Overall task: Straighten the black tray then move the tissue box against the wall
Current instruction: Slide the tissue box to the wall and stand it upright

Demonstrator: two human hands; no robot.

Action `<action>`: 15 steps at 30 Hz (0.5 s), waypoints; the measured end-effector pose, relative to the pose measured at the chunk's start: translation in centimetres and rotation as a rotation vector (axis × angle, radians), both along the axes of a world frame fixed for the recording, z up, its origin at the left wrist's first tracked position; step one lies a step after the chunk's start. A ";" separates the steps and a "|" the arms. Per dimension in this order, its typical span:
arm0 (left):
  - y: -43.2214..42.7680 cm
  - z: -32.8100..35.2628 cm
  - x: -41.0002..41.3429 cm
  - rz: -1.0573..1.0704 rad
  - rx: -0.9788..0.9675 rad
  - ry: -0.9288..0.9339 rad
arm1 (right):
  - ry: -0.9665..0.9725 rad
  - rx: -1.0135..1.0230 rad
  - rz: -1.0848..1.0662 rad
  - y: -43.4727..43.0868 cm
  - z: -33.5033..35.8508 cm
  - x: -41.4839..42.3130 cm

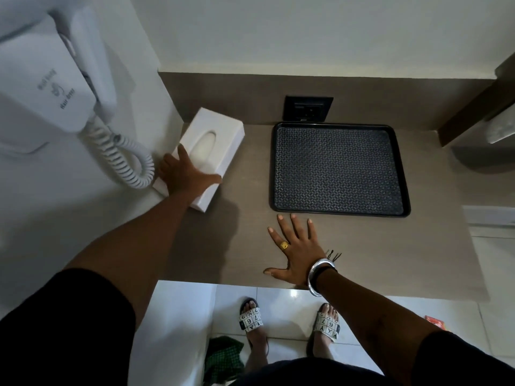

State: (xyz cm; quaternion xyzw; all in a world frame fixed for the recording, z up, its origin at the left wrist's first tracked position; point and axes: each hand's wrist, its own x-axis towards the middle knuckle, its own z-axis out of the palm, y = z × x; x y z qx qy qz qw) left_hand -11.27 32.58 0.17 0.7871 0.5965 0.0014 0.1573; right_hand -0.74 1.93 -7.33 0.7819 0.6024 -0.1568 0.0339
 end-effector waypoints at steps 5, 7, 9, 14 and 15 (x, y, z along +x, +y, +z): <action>1.5 -0.3 2.4 0.169 -0.027 -0.034 | 0.014 0.008 -0.007 0.2 -0.2 0.1; 1.8 -0.6 2.9 0.195 -0.022 -0.018 | 0.019 0.004 -0.005 0.3 -0.2 0.3; 1.9 -0.8 3.3 0.228 -0.017 0.004 | 0.021 -0.003 0.004 0.3 -0.3 0.4; 1.7 -1.9 3.7 0.295 -0.032 -0.030 | 0.031 -0.007 0.013 0.2 -0.5 0.4; 1.6 -2.1 3.6 0.298 -0.041 -0.036 | 0.030 -0.008 0.015 0.2 -0.5 0.5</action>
